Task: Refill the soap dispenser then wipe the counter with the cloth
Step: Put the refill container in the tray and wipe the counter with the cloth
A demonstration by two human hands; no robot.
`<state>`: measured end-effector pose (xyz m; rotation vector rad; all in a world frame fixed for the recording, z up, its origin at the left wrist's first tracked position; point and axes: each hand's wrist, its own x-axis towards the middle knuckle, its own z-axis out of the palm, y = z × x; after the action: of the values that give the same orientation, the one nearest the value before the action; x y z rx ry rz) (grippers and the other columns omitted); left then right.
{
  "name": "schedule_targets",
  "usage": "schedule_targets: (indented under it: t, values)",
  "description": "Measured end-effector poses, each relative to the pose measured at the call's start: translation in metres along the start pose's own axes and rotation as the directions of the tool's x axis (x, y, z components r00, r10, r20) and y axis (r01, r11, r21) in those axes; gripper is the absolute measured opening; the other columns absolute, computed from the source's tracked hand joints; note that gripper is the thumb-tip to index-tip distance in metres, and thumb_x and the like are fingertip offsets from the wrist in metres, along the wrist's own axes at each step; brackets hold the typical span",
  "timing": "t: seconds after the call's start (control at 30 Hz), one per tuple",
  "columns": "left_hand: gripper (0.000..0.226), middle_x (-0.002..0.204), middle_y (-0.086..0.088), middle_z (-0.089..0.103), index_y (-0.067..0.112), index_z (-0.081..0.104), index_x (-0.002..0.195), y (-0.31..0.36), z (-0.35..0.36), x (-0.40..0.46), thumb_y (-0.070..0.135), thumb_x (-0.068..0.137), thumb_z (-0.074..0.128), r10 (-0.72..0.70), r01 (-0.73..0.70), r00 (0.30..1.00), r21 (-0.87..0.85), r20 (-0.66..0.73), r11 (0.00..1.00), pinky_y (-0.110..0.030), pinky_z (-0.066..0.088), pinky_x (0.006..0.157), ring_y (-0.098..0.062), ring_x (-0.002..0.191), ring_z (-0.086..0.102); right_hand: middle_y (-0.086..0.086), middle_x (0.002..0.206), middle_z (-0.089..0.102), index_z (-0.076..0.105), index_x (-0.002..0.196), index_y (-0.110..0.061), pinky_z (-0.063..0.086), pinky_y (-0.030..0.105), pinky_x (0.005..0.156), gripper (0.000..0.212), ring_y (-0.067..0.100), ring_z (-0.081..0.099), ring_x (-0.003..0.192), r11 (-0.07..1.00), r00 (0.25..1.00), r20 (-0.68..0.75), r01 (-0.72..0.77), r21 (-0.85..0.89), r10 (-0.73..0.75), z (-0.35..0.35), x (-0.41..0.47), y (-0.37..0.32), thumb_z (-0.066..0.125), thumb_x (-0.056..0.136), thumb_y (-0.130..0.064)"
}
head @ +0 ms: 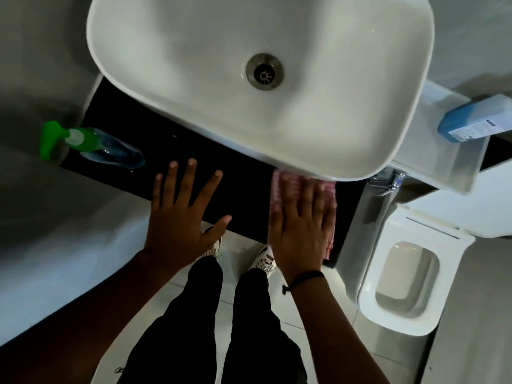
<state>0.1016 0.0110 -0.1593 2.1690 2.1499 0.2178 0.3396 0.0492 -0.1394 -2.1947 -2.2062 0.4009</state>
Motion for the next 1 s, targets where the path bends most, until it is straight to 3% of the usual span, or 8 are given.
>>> schedule_targets:
  t: [0.07, 0.23, 0.4, 0.5, 0.6, 0.67, 0.8, 1.0]
  values:
    - [0.083, 0.181, -0.015, 0.015, 0.036, 0.023, 0.172, 0.007, -0.002, 0.014, 0.077, 0.101, 0.037, 0.016, -0.016, 1.000, -0.008, 0.019, 1.000, -0.064, 0.008, 0.133, -0.047, 0.166, 0.011, 0.006, 0.174, 0.017, 0.016, 0.163, -0.042, 0.002, 0.070, 0.124, 0.059, 0.035, 0.003, 0.162, 0.993, 0.993, -0.039, -0.115, 0.014, 0.115, 0.001, 0.010, -0.015, 0.030, 0.107, -0.050]
    - [0.084, 0.181, -0.017, 0.013, 0.038, 0.017, 0.173, 0.017, 0.002, 0.026, 0.079, 0.101, 0.033, 0.015, -0.016, 0.999, 0.029, 0.045, 0.999, -0.068, 0.004, 0.131, -0.050, 0.165, 0.009, 0.000, 0.176, 0.005, 0.013, 0.165, -0.040, 0.004, 0.069, 0.124, 0.059, 0.032, 0.001, 0.163, 0.944, 0.948, 0.054, 0.318, -0.091, -0.314, 0.000, -0.021, 0.018, 0.026, 0.109, -0.052]
    - [0.084, 0.181, -0.017, 0.013, 0.037, 0.016, 0.173, 0.020, 0.007, 0.027, 0.076, 0.101, 0.034, 0.011, -0.012, 1.000, 0.067, 0.017, 0.998, -0.068, 0.004, 0.132, -0.051, 0.165, 0.011, 0.008, 0.172, 0.025, 0.027, 0.161, -0.040, 0.004, 0.066, 0.125, 0.058, 0.035, 0.012, 0.161, 0.989, 0.988, -0.054, -0.147, -0.007, 0.146, -0.007, 0.016, 0.028, 0.032, 0.105, -0.051]
    - [0.085, 0.182, -0.014, 0.013, 0.037, 0.016, 0.173, 0.020, 0.006, 0.025, 0.077, 0.101, 0.035, -0.002, 0.002, 1.000, 0.030, 0.016, 1.000, -0.066, 0.005, 0.133, -0.047, 0.166, 0.011, 0.005, 0.173, 0.022, 0.020, 0.164, -0.039, 0.006, 0.070, 0.124, 0.060, 0.034, 0.011, 0.161, 0.979, 0.980, 0.003, 0.199, -0.053, -0.199, 0.000, 0.002, 0.008, 0.028, 0.107, -0.051]
    - [0.085, 0.180, -0.016, 0.018, 0.033, 0.021, 0.173, 0.010, 0.001, 0.016, 0.076, 0.102, 0.039, -0.041, 0.040, 0.999, 0.025, 0.008, 0.999, -0.064, 0.010, 0.133, -0.043, 0.166, 0.017, 0.005, 0.173, 0.023, 0.025, 0.163, -0.039, 0.008, 0.066, 0.126, 0.057, 0.035, 0.011, 0.161, 0.835, 0.841, 0.127, 0.539, -0.116, -0.525, -0.007, -0.006, 0.037, 0.027, 0.109, -0.055]
    - [0.084, 0.180, -0.017, 0.019, 0.031, 0.023, 0.173, 0.003, -0.002, 0.005, 0.075, 0.102, 0.039, -0.090, 0.090, 0.996, 0.033, -0.006, 0.995, -0.062, 0.011, 0.133, -0.042, 0.166, 0.017, 0.008, 0.168, 0.033, 0.032, 0.159, -0.038, 0.010, 0.065, 0.126, 0.054, 0.037, 0.019, 0.159, 0.842, 0.855, 0.119, 0.519, -0.149, -0.505, -0.008, -0.001, 0.044, 0.031, 0.108, -0.054]
    - [0.086, 0.180, -0.018, 0.018, 0.031, 0.023, 0.173, -0.003, 0.000, -0.008, 0.077, 0.102, 0.038, -0.188, 0.189, 0.982, 0.013, -0.020, 0.982, -0.057, 0.009, 0.134, -0.043, 0.166, 0.016, 0.010, 0.168, 0.033, 0.032, 0.161, -0.038, 0.009, 0.069, 0.125, 0.057, 0.040, 0.023, 0.156, 0.981, 0.984, 0.008, 0.181, -0.071, -0.181, 0.001, 0.008, -0.013, 0.037, 0.105, -0.050]
    - [0.086, 0.180, -0.020, 0.017, 0.027, 0.027, 0.172, 0.001, 0.000, -0.010, 0.076, 0.102, 0.042, -0.266, 0.263, 0.962, -0.058, -0.061, 0.963, -0.057, 0.009, 0.135, -0.044, 0.167, 0.014, 0.003, 0.172, 0.009, 0.008, 0.165, -0.040, 0.011, 0.067, 0.125, 0.060, 0.032, 0.000, 0.162, 0.754, 0.762, 0.155, 0.647, -0.118, -0.629, 0.000, -0.001, 0.002, 0.028, 0.109, -0.051]
